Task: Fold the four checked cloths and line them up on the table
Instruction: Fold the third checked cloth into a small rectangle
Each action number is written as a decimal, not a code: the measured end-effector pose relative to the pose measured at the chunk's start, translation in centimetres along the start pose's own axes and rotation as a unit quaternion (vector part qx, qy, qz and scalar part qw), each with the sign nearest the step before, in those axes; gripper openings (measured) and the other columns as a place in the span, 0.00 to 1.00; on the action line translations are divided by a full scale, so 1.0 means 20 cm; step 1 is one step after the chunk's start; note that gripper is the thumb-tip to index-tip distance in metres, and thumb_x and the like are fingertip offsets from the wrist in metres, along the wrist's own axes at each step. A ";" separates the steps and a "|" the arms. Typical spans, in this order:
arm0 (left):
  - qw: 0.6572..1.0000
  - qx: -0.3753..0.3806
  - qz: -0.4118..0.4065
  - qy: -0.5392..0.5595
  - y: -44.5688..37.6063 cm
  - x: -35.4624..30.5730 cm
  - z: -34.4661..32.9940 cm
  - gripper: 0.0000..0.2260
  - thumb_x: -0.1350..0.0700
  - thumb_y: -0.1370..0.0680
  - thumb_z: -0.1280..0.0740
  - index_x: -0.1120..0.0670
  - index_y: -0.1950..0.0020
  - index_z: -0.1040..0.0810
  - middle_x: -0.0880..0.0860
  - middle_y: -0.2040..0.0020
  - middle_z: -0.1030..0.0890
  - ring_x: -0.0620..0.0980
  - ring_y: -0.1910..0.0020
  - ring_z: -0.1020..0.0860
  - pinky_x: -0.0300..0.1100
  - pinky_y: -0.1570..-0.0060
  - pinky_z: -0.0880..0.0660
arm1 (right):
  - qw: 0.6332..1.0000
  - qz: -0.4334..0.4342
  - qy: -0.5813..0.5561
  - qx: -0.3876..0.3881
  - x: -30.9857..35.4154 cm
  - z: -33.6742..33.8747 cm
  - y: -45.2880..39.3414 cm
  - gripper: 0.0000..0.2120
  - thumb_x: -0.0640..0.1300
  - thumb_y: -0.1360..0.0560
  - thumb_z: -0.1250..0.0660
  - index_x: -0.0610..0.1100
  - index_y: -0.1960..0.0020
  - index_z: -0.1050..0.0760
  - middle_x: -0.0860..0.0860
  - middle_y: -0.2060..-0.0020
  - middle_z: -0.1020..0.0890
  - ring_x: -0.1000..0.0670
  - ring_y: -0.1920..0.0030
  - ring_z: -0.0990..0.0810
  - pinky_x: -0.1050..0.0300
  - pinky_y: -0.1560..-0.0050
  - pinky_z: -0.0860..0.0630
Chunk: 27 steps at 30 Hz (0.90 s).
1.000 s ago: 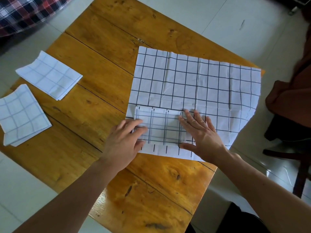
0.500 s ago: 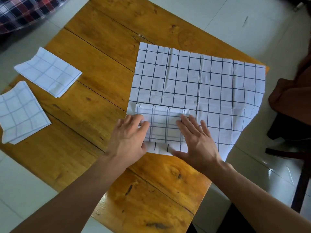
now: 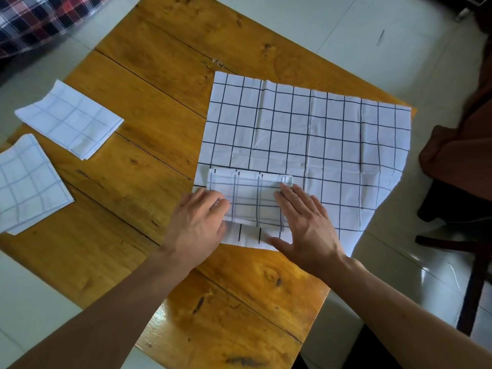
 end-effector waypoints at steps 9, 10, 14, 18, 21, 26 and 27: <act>0.991 -0.081 0.029 0.101 0.04 0.00 0.33 0.04 0.57 0.24 0.37 0.55 0.57 0.24 0.49 0.59 0.23 0.51 0.58 0.25 0.50 0.55 0.27 | 0.980 0.046 -0.058 -0.185 0.14 0.32 0.04 0.05 0.39 0.28 0.27 0.45 0.54 0.19 0.50 0.56 0.18 0.46 0.53 0.20 0.51 0.50 0.23; 0.989 -0.089 0.039 0.107 0.05 -0.01 0.41 0.05 0.55 0.24 0.37 0.54 0.57 0.24 0.48 0.60 0.24 0.50 0.59 0.26 0.48 0.57 0.27 | 0.980 0.046 -0.067 -0.183 0.17 0.39 0.05 0.03 0.39 0.27 0.28 0.45 0.55 0.20 0.50 0.59 0.19 0.47 0.57 0.20 0.52 0.55 0.23; 0.983 -0.110 0.065 0.134 0.16 -0.04 0.76 0.03 0.55 0.23 0.35 0.53 0.55 0.26 0.47 0.58 0.26 0.48 0.58 0.28 0.42 0.61 0.30 | 0.976 0.064 -0.102 -0.181 0.35 0.66 0.15 0.01 0.40 0.26 0.29 0.45 0.54 0.21 0.51 0.60 0.20 0.49 0.60 0.22 0.53 0.58 0.25; 0.984 -0.111 0.079 0.116 0.31 -0.11 1.11 0.05 0.59 0.24 0.31 0.53 0.52 0.27 0.46 0.55 0.26 0.46 0.58 0.29 0.35 0.63 0.32 | 0.972 0.097 -0.154 -0.150 0.55 0.97 0.32 0.02 0.43 0.23 0.32 0.46 0.50 0.22 0.53 0.58 0.20 0.52 0.60 0.23 0.55 0.59 0.25; 0.985 -0.109 0.090 0.103 0.43 -0.15 1.31 0.05 0.57 0.23 0.32 0.52 0.50 0.27 0.46 0.55 0.26 0.45 0.58 0.28 0.32 0.65 0.32 | 0.974 0.126 -0.136 -0.131 0.68 1.16 0.44 0.04 0.47 0.21 0.35 0.48 0.50 0.24 0.53 0.59 0.21 0.50 0.61 0.23 0.50 0.63 0.24; 0.984 -0.123 0.095 0.090 0.67 -0.28 1.65 0.05 0.57 0.21 0.33 0.50 0.50 0.28 0.45 0.56 0.27 0.46 0.58 0.28 0.34 0.63 0.32 | 0.973 0.149 -0.119 -0.132 0.87 1.40 0.66 0.03 0.49 0.21 0.35 0.50 0.52 0.25 0.54 0.60 0.22 0.51 0.62 0.23 0.48 0.62 0.23; 0.983 -0.130 0.100 0.085 0.73 -0.31 1.71 0.04 0.57 0.21 0.34 0.50 0.51 0.28 0.45 0.56 0.27 0.46 0.58 0.28 0.36 0.63 0.31 | 0.971 0.155 -0.121 -0.135 0.90 1.44 0.70 0.03 0.49 0.21 0.35 0.51 0.52 0.26 0.55 0.60 0.22 0.52 0.62 0.23 0.49 0.62 0.23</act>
Point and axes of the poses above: each hand's wrist, its own y-axis away from the middle knuckle, its own z-axis out of the back of the hand, x = y × z, the point moved 4 cm from there along -y, towards the middle knuckle
